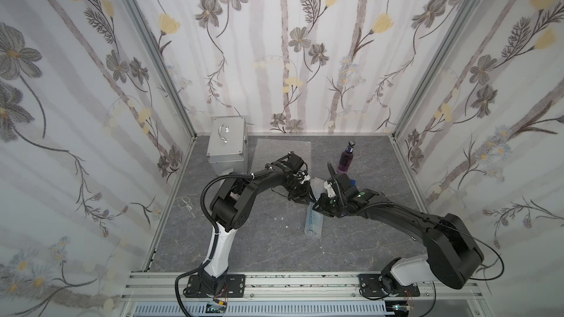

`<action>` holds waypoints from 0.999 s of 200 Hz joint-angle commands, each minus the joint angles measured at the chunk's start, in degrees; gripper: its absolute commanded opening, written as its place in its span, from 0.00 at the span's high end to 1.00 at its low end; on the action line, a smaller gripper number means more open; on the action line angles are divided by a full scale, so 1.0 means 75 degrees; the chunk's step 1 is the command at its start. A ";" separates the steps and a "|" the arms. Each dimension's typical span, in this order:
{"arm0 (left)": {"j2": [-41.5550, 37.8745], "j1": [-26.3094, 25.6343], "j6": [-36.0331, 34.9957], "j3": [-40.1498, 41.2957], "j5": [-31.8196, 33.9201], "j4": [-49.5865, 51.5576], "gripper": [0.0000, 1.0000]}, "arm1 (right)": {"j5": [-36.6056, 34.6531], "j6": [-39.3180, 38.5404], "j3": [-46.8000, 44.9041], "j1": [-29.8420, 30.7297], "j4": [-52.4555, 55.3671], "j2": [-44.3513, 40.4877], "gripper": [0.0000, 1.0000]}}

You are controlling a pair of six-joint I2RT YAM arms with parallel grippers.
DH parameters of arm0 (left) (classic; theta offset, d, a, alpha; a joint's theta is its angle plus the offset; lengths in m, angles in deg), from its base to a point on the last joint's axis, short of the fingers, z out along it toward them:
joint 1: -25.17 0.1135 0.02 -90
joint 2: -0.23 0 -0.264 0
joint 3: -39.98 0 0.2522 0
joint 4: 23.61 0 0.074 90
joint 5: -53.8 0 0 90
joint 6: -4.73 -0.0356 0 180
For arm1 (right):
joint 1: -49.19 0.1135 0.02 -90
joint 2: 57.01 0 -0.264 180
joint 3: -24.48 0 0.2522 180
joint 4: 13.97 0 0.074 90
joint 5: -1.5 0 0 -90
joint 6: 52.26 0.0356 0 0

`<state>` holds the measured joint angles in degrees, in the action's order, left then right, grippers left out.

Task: Wrap wine bottles in bubble wrap
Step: Wrap the wine bottle in bubble wrap, then tear off the tape using the Tape Cutter.

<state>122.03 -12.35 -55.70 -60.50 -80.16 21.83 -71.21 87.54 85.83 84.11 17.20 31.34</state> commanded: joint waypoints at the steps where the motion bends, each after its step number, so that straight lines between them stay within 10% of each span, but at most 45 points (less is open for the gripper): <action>1: 0.0178 -0.0038 0.0070 0.0078 0.1321 0.0522 0.68 | -0.0237 -0.0399 0.0015 -0.0566 0.0455 -0.0723 0.74; 62: 0.0155 -0.0048 0.0087 0.0109 0.1385 0.0534 0.69 | -0.1014 -0.0790 -0.0592 -0.2576 0.1315 -0.2141 0.47; 200: 0.0040 -0.0084 0.0045 0.0148 0.1536 0.0557 0.68 | 0.0822 -0.0806 -0.2166 -0.3540 -0.1030 -0.1249 0.56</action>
<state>121.51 -12.72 -55.70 -60.15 -79.27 21.63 -68.91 80.19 70.23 56.92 14.29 20.65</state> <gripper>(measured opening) 0.317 0.451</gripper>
